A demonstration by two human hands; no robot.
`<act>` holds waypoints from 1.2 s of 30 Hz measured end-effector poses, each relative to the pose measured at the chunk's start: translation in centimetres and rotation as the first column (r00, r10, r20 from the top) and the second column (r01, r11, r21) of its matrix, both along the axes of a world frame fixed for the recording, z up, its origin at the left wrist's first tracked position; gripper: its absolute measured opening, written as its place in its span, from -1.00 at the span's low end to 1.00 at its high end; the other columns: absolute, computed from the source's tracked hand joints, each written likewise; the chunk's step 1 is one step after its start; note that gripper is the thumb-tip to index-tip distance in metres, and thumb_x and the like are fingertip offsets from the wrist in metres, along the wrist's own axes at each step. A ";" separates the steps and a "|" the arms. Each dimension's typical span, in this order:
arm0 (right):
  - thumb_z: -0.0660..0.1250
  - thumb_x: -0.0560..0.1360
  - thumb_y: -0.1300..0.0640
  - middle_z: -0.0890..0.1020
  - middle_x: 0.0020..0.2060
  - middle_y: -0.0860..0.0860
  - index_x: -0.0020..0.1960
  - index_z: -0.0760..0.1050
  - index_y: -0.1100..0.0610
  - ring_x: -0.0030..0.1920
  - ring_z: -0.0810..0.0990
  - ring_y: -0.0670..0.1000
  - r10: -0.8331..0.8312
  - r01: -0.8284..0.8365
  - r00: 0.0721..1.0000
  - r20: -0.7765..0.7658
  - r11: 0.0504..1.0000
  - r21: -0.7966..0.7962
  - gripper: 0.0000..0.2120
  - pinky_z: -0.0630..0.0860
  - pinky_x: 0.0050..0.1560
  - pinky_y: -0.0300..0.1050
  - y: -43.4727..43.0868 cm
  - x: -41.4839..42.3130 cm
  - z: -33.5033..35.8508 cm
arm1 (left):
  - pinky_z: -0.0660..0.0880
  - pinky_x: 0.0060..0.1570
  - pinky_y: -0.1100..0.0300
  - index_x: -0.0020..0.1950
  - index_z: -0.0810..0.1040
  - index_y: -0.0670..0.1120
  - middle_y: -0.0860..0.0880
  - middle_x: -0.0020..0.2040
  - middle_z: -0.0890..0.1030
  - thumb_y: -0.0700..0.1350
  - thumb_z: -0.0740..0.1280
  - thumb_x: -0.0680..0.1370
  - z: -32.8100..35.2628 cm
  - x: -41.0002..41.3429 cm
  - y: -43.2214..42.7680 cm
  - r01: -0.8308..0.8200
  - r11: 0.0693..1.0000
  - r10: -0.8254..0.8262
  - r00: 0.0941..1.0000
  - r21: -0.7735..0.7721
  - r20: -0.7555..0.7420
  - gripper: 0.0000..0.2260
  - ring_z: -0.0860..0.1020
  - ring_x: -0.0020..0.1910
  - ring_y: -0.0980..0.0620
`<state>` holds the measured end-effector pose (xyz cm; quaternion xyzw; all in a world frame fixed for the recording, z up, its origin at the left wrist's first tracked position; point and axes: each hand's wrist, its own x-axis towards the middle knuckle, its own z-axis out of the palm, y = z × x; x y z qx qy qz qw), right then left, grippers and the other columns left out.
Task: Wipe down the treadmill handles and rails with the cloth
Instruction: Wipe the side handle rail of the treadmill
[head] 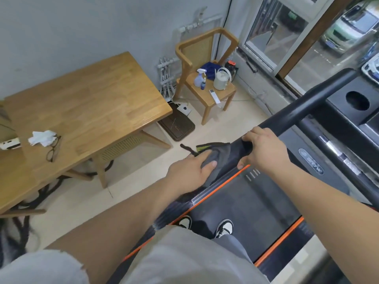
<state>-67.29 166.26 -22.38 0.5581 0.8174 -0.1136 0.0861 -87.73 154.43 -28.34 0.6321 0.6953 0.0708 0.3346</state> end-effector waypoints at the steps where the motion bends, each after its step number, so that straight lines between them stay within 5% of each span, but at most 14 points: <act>1: 0.70 0.10 -0.17 0.51 0.11 -0.10 0.33 0.55 0.01 0.21 0.39 0.02 -0.002 0.002 1.000 -0.008 1.000 -0.002 -0.15 0.49 -0.06 -0.03 -0.1 0.0 -0.1 | 0.45 0.27 -0.05 0.60 0.20 0.20 -0.17 0.42 0.50 0.27 -0.03 0.71 0.2 0.3 2.0 -0.005 0.999 0.009 0.998 -0.051 0.067 -0.53 0.49 0.37 -0.23; 4: 0.69 0.14 -0.07 0.52 0.11 -0.09 0.27 0.57 0.02 0.21 0.40 0.03 -0.015 0.016 0.998 -0.058 1.000 0.009 -0.26 0.50 -0.08 -0.03 -0.4 0.3 -0.4 | 0.50 0.20 -0.09 0.61 0.18 0.16 -0.19 0.36 0.52 0.24 -0.01 0.71 0.5 2.8 2.7 0.002 1.000 -0.001 0.998 0.005 -0.057 -0.53 0.53 0.29 -0.27; 7: 0.60 0.30 0.05 0.49 0.09 -0.11 0.26 0.58 0.03 0.20 0.39 0.03 0.001 0.005 0.996 -0.084 0.998 0.070 -0.45 0.53 -0.10 -0.01 -0.6 0.7 -1.0 | 0.52 0.16 -0.12 0.65 0.13 0.15 -0.18 0.49 0.42 0.22 0.25 0.63 0.2 3.5 -3.1 0.267 0.949 -0.170 0.883 0.169 -0.438 -0.38 0.52 0.28 -0.29; 9: 0.65 0.23 -0.03 0.49 0.12 -0.11 0.30 0.56 0.03 0.23 0.38 0.03 0.005 0.000 0.994 -0.110 0.999 0.041 -0.33 0.52 -0.05 -0.01 -0.5 1.1 -1.4 | 0.54 0.22 -0.14 0.62 0.26 0.16 -0.16 0.52 0.40 0.19 0.36 0.54 -0.5 2.2 -5.3 0.412 0.871 -0.241 0.833 0.267 -0.498 -0.34 0.51 0.31 -0.32; 11: 0.66 0.21 -0.03 0.50 0.18 -0.09 0.32 0.56 0.04 0.28 0.38 0.02 0.011 -0.006 0.990 -0.137 0.999 0.033 -0.29 0.44 -0.05 -0.09 -0.5 1.4 -1.6 | 0.57 0.14 -0.10 0.60 0.31 0.19 -0.15 0.50 0.43 0.20 0.19 0.55 -0.9 1.2 -4.7 0.451 0.826 -0.254 0.833 0.338 -0.491 -0.42 0.53 0.27 -0.27; 14: 0.55 0.35 0.07 0.51 0.21 -0.08 0.30 0.57 0.04 0.35 0.39 0.02 0.048 -0.034 0.987 -0.152 0.995 0.092 -0.47 0.42 -0.03 -0.13 -0.6 1.3 -1.4 | 0.59 0.04 -0.04 0.65 0.08 0.25 -0.08 0.55 0.27 0.24 0.06 0.63 0.0 2.7 -0.3 0.386 0.887 -0.256 0.868 0.255 -0.426 -0.43 0.53 0.22 -0.18; 18: 0.52 0.43 0.11 0.44 0.45 -0.03 0.47 0.45 0.06 0.53 0.29 0.01 -0.050 0.045 0.971 -0.233 0.999 -0.028 -0.37 0.31 0.42 -0.11 -1.6 2.1 -1.0 | 0.56 0.13 -0.17 0.67 0.00 0.18 -0.17 0.46 0.39 0.25 0.00 0.70 0.6 5.7 5.3 0.102 0.992 -0.086 0.975 0.071 -0.206 -0.46 0.55 0.23 -0.28; 20: 0.42 0.54 0.21 0.38 0.54 -0.04 0.52 0.40 0.06 0.56 0.28 -0.02 -0.257 0.265 0.861 -0.438 0.963 -0.045 -0.43 0.20 0.51 -0.14 -3.3 2.9 -1.2 | 0.57 0.07 -0.12 0.65 0.06 0.16 -0.20 0.37 0.51 0.23 0.02 0.69 0.4 6.2 4.1 0.135 0.978 -0.074 0.937 0.159 -0.342 -0.47 0.58 0.15 -0.26; 22: 0.34 0.59 0.28 0.51 0.42 -0.02 0.41 0.53 0.11 0.44 0.44 -0.04 -0.328 0.419 0.684 -0.652 0.908 -0.018 -0.60 0.30 0.51 -0.12 -5.5 3.0 -1.7 | 0.54 0.13 -0.08 0.65 0.18 0.14 -0.18 0.45 0.48 0.20 0.24 0.61 0.1 5.4 -0.3 0.276 0.932 -0.140 0.873 0.237 -0.467 -0.38 0.55 0.20 -0.25; 25: 0.26 0.61 0.35 0.62 0.19 -0.10 0.25 0.64 0.14 0.24 0.51 -0.30 -0.304 0.410 0.521 -0.798 0.909 -0.078 -0.70 0.40 0.38 -0.28 -8.8 1.4 -1.9 | 0.44 0.30 -0.15 0.60 0.36 0.05 -0.20 0.51 0.44 0.10 0.51 0.41 -0.2 2.8 -5.0 0.456 0.853 -0.252 0.786 0.254 -0.564 -0.22 0.33 0.42 -0.30; 28: 0.22 0.63 0.32 0.61 0.27 -0.07 0.29 0.62 0.14 0.33 0.50 -0.21 -0.279 0.272 0.527 -0.803 0.950 -0.152 -0.67 0.36 0.42 -0.29 -11.8 -0.9 -2.6 | 0.38 0.39 -0.17 0.58 0.38 0.05 -0.17 0.57 0.35 0.03 0.33 0.51 -1.3 2.0 -4.9 0.480 0.841 -0.290 0.789 0.250 -0.541 -0.39 0.27 0.52 -0.28; 32: 0.19 0.70 0.19 0.29 0.50 -0.20 0.51 0.43 0.07 0.56 0.14 -0.24 -0.416 0.288 0.483 -0.770 0.906 -0.310 -0.61 0.07 0.59 -0.24 -12.7 -2.0 -3.5 | 0.44 0.40 -0.06 0.55 0.40 0.00 -0.05 0.59 0.33 -0.12 0.39 0.53 0.5 5.9 -0.3 0.125 0.952 -0.068 0.976 0.280 -0.207 -0.43 0.41 0.47 -0.20; 34: 0.16 0.72 0.13 0.24 0.54 -0.20 0.57 0.32 0.06 0.58 0.10 -0.22 -0.518 0.360 0.420 -0.745 0.849 -0.387 -0.58 0.03 0.63 -0.14 -11.6 -1.6 -2.9 | 0.42 0.42 -0.12 0.50 0.48 -0.03 -0.09 0.59 0.33 -0.07 0.48 0.48 2.2 7.7 1.6 0.192 0.934 -0.116 0.960 0.300 -0.253 -0.42 0.39 0.49 -0.27; 36: 0.13 0.73 0.05 0.25 0.58 -0.14 0.61 0.25 0.03 0.58 0.15 -0.18 -0.598 0.393 0.358 -0.717 0.793 -0.466 -0.55 0.07 0.63 -0.07 -10.5 -1.2 -2.3 | 0.15 0.57 -0.16 0.50 0.49 0.04 -0.02 0.67 0.12 0.03 0.36 0.51 2.1 7.6 1.8 0.331 0.908 -0.255 0.923 0.258 -0.290 -0.47 0.13 0.62 -0.28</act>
